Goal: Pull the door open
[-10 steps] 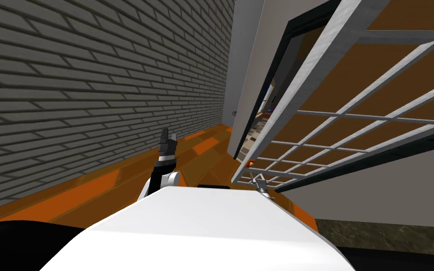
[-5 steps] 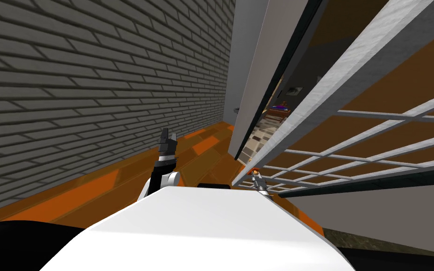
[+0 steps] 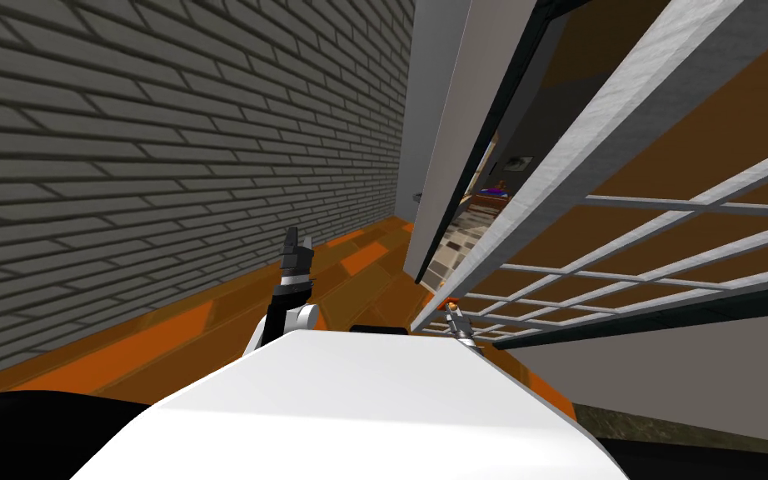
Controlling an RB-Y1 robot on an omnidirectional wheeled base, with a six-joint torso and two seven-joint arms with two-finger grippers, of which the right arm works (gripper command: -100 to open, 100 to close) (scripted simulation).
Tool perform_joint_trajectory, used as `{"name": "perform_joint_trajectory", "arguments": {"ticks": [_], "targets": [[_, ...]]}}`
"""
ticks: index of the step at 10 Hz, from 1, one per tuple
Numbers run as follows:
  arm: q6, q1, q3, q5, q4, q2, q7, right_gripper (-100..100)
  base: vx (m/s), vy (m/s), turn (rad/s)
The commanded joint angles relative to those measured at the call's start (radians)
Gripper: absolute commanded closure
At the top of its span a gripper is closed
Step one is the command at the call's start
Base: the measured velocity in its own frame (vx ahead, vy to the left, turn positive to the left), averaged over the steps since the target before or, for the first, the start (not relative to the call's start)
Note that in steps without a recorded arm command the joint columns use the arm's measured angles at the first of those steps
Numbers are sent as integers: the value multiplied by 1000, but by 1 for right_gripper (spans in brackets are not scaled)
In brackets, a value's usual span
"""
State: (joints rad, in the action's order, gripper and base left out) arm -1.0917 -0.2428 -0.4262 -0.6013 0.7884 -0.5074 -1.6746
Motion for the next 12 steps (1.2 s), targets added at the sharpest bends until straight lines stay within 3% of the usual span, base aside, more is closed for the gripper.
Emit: {"name": "perform_joint_trajectory", "arguments": {"ticks": [1,9,10,11,12], "targets": [[-17,-3,-12,7,-7,-9,-13,100,-123,-30,145],[-102,-21,-70,44,-42,-51,-75,100,-203,-62,134],[-110,-22,-76,48,-46,-55,-81,100,-203,-59,121],[-95,-25,-74,46,-39,-51,-74,100,-85,-23,30],[-110,-24,-84,49,-54,-53,-84,100,-135,-38,143]]}}
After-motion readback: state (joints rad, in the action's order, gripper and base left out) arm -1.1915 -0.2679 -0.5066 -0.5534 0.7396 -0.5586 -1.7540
